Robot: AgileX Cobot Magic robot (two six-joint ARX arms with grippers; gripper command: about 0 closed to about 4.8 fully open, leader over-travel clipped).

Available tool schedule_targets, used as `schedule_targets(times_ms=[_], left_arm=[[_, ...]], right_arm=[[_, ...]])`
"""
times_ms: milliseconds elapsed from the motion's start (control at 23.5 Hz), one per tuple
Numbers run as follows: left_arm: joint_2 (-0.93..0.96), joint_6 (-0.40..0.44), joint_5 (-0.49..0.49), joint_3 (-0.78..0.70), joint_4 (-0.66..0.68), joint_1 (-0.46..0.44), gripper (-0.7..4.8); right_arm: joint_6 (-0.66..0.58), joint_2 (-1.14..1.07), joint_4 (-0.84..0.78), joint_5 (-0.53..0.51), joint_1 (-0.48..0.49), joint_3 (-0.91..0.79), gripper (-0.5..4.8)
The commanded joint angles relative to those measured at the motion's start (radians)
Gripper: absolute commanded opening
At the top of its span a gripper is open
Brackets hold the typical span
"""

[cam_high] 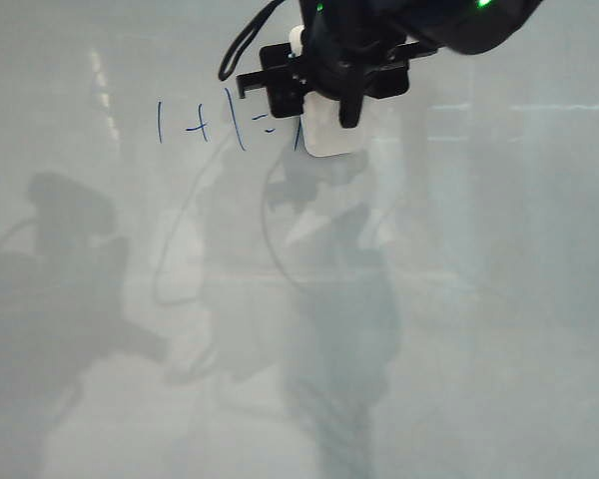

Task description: Grab the whiteboard eraser that is attached to the surface of the whiteboard and use it to clean the writing on the whiteboard.

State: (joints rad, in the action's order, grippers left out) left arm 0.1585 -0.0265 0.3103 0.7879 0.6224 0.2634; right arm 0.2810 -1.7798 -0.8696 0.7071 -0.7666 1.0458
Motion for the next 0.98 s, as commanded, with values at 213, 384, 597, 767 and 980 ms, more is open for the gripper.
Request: schedule_targets(times_ms=[213, 384, 597, 767, 980], left_arm=[[0.002, 0.018, -0.003, 0.002, -0.011, -0.001, -0.05], [0.002, 0.019, -0.003, 0.002, -0.011, -0.001, -0.05], [0.002, 0.013, -0.003, 0.002, -0.018, -0.001, -0.05], [0.002, 0.014, -0.003, 0.002, -0.017, -0.001, -0.05], [0.002, 0.015, -0.008, 0.002, -0.02, -0.001, -0.05]], right_arm=[[-0.011, -0.111, 0.023, -0.166, 0.018, 0.072, 1.49], [-0.011, -0.114, 0.027, -0.163, 0.004, 0.08, 1.49], [-0.011, -0.08, 0.111, -0.087, -0.053, 0.079, 1.49], [-0.007, -0.072, 0.121, -0.001, -0.135, 0.078, 1.49], [0.042, -0.072, 0.103, -0.002, -0.169, 0.079, 1.49]])
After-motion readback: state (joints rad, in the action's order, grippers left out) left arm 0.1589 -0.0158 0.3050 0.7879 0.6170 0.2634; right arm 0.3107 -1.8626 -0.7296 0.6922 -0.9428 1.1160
